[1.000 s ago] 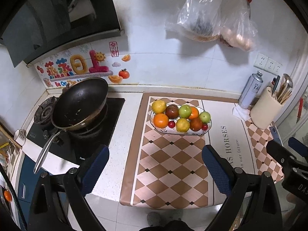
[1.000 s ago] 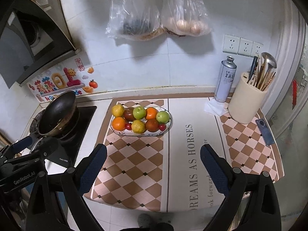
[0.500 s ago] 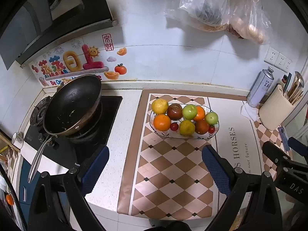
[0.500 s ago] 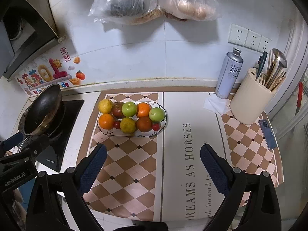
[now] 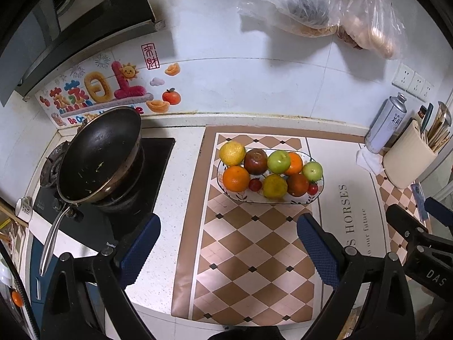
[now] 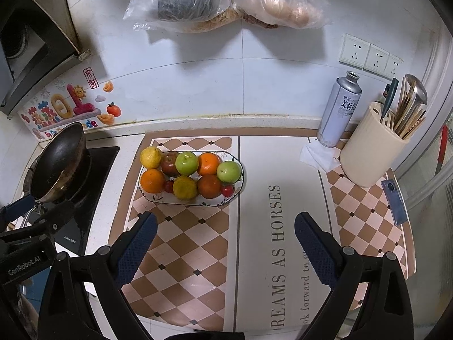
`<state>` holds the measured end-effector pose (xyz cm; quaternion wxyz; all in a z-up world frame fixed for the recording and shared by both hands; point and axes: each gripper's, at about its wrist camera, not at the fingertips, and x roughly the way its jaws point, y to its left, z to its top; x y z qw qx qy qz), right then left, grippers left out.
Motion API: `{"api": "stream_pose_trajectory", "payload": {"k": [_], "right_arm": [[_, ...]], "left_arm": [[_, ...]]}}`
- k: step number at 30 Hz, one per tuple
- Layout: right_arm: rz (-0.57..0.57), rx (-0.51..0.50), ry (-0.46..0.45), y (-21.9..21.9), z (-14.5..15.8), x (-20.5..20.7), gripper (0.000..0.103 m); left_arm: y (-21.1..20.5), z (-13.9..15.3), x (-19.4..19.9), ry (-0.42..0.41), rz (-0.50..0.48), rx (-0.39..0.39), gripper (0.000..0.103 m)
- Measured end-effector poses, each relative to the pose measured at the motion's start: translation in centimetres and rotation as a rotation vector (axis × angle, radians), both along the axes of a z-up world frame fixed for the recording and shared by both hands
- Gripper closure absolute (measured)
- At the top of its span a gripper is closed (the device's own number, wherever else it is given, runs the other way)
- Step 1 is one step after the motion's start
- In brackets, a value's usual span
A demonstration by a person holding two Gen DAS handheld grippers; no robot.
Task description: Organize fruits
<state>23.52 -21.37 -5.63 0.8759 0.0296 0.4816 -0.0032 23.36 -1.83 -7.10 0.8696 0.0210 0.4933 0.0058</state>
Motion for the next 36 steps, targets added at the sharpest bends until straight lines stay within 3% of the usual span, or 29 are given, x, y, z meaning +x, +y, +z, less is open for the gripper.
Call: {"api": "stream_pose_trajectory", "payload": {"k": [36], "right_arm": [[0.013, -0.017, -0.013, -0.2, 0.7, 0.1, 0.002]], "left_arm": [[0.7, 0.4, -0.7, -0.053, 0.021, 0.005, 0.001]]}}
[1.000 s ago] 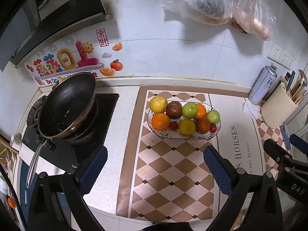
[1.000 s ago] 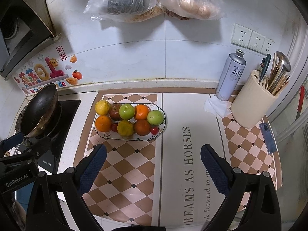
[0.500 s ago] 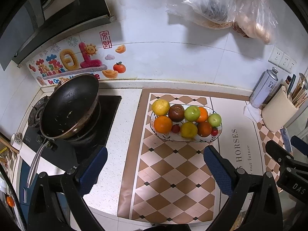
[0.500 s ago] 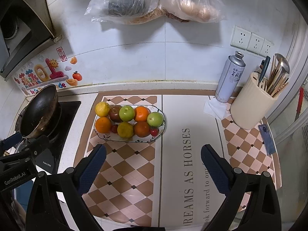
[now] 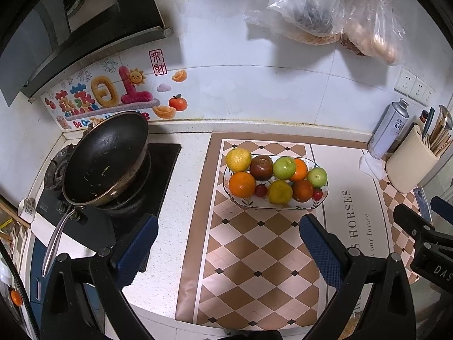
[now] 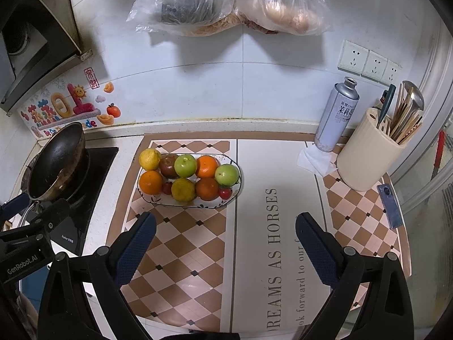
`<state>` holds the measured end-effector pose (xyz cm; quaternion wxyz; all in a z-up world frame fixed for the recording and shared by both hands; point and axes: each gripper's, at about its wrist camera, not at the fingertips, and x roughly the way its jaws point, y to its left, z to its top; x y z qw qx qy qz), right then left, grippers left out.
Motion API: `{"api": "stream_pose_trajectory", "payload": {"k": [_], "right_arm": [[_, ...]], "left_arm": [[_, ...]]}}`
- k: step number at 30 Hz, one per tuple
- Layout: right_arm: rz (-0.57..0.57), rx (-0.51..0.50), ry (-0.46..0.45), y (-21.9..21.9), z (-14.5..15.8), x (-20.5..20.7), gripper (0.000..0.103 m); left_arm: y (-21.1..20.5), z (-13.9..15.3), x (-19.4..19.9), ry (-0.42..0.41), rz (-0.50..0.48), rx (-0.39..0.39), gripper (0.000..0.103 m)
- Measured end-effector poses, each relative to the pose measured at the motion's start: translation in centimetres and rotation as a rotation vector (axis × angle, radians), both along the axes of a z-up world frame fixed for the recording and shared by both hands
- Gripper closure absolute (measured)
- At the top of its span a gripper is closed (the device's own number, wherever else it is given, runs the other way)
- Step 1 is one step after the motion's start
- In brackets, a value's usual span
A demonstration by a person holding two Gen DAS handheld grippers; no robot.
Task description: Organize fruits
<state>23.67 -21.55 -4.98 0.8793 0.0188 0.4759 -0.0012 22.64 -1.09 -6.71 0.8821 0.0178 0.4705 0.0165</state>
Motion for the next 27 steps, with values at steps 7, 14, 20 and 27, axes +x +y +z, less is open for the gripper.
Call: {"api": "stream_pose_trajectory", "payload": {"k": [7, 14, 20, 27], "right_arm": [[0.006, 0.0, -0.014, 0.0, 0.5, -0.6, 0.002], [0.014, -0.001, -0.009, 0.0, 0.4, -0.8, 0.002], [0.012, 0.004, -0.001, -0.3, 0.0, -1.0, 0.002], [0.013, 0.004, -0.002, -0.4, 0.0, -1.0, 0.002]], "left_arm": [[0.0, 0.0, -0.4, -0.014, -0.002, 0.003, 0.001], [0.0, 0.2, -0.9, -0.027, -0.004, -0.002, 0.001], [-0.2, 0.3, -1.1, -0.032, -0.004, 0.001, 0.001], [-0.4, 0.4, -1.3, -0.039, -0.012, 0.003, 0.001]]}}
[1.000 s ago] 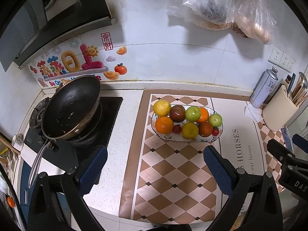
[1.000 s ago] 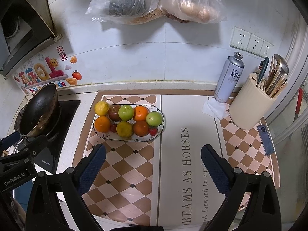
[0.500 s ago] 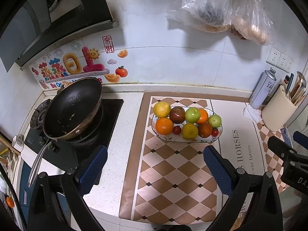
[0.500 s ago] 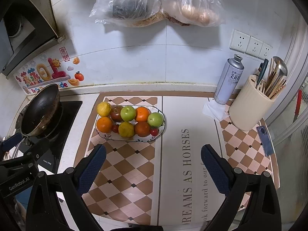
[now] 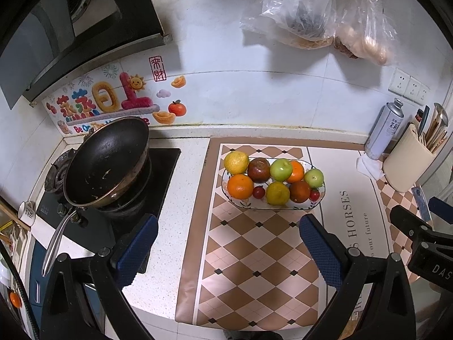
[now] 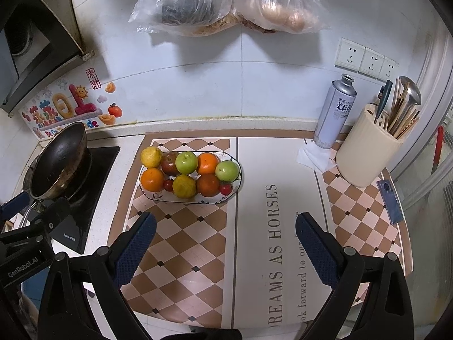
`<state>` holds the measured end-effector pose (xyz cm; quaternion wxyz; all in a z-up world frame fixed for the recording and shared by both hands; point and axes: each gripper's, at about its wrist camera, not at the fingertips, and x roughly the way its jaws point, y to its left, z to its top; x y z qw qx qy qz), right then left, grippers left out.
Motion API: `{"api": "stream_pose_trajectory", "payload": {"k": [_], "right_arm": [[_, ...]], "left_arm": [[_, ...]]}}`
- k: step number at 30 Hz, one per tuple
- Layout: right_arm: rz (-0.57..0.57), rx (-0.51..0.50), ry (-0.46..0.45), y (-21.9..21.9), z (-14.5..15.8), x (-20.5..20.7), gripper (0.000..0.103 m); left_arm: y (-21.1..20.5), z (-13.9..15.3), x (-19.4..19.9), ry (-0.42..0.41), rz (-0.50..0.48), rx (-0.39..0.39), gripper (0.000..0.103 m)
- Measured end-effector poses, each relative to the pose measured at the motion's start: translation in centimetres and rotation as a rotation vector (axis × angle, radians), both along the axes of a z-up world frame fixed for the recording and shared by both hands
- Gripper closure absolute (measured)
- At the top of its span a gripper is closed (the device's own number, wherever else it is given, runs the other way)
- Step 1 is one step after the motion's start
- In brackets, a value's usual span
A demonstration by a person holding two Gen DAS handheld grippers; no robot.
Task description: Organize fruits
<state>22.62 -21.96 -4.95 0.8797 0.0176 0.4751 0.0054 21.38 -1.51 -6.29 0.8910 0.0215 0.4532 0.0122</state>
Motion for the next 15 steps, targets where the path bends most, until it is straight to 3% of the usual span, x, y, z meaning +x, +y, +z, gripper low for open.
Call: {"api": "stream_pose_trajectory", "payload": {"k": [15], "right_arm": [[0.001, -0.001, 0.006, -0.13, 0.16, -0.28, 0.002]], "left_arm": [[-0.42, 0.19, -0.19, -0.01, -0.004, -0.002, 0.001]]}}
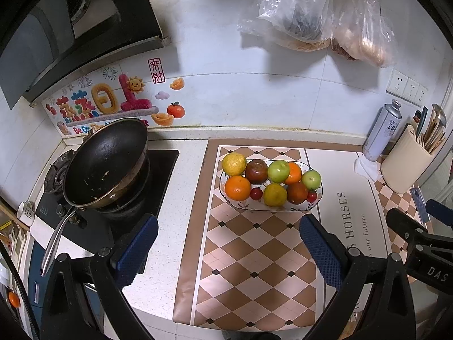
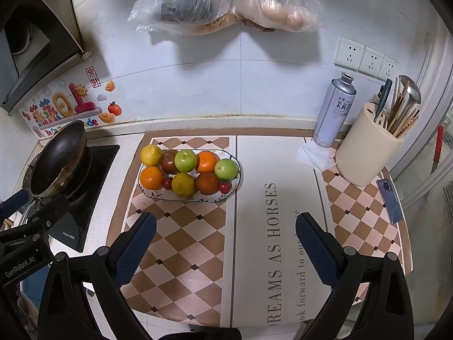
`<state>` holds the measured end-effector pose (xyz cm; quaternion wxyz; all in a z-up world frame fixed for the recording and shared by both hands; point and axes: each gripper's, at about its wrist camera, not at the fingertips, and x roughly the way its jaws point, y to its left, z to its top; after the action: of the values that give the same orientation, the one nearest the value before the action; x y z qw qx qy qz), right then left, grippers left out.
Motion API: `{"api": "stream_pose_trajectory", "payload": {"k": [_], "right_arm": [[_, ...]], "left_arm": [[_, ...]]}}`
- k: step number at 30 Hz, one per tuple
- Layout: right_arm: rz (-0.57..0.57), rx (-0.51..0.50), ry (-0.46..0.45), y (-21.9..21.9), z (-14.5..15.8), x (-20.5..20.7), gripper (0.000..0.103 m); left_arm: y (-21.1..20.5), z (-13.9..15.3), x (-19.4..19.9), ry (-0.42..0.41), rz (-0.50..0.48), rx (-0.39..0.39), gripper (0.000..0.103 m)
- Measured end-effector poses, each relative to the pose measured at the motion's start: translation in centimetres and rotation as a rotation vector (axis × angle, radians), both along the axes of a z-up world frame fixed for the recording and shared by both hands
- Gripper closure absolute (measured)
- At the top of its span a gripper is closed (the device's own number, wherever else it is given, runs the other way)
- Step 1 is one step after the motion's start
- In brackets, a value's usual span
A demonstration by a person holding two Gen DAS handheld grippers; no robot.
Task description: Organize fruits
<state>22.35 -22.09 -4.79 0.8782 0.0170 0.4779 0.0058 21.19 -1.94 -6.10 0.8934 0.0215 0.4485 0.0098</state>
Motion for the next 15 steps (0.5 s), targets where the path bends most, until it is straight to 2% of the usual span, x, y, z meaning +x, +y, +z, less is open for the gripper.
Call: {"api": "stream_pose_trajectory", "payload": {"k": [15], "right_arm": [[0.003, 0.0, -0.006, 0.11, 0.21, 0.05, 0.002]], "left_arm": [[-0.18, 0.05, -0.17, 0.004, 0.007, -0.004, 0.001]]}}
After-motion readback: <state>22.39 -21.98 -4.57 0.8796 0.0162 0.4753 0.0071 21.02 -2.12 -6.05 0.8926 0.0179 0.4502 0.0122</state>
